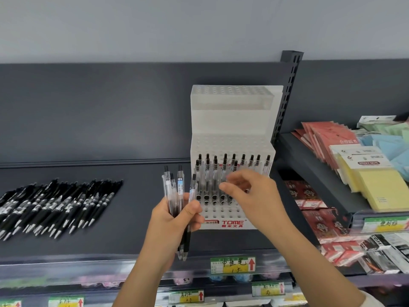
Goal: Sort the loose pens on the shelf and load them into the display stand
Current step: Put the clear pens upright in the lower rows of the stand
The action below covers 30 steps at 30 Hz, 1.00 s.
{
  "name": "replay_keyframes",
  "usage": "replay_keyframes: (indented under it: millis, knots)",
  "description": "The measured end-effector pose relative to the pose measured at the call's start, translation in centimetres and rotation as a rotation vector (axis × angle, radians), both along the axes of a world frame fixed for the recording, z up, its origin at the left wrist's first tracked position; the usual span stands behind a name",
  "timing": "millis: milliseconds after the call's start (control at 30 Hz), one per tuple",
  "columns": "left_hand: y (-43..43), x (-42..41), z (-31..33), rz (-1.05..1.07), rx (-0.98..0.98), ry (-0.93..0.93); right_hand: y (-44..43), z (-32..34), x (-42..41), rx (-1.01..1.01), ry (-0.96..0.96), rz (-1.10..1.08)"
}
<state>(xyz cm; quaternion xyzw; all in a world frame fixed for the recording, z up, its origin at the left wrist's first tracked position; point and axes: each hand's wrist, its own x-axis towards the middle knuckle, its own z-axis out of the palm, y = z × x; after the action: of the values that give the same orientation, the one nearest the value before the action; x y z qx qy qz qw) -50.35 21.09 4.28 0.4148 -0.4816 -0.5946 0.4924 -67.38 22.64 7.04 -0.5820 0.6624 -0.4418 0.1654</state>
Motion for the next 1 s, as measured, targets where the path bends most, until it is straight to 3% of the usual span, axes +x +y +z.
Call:
replay_keyframes:
  millis: [233, 400, 533, 733, 1000]
  knots:
    - [0.4, -1.0, 0.1, -0.139, -0.037, -0.068, 0.7, -1.0, 2.3, 0.067, -0.251, 0.227]
    - [0.1, -0.9, -0.5, -0.088, -0.037, -0.079, 1.1, -1.0, 1.5, 0.049, -0.418, 0.180]
    - [-0.3, -0.3, -0.6, 0.015, -0.010, -0.058, 1.3, -0.1, -0.9, -0.082, -0.523, 0.008]
    - [-0.3, -0.1, -0.7, 0.071, -0.061, -0.165, 0.3, 1.4, -3.9, -0.334, -0.306, -0.270]
    - [-0.9, -0.3, -0.8, 0.180, -0.054, -0.141, -1.1, 0.4, -3.0, -0.205, 0.087, -0.228]
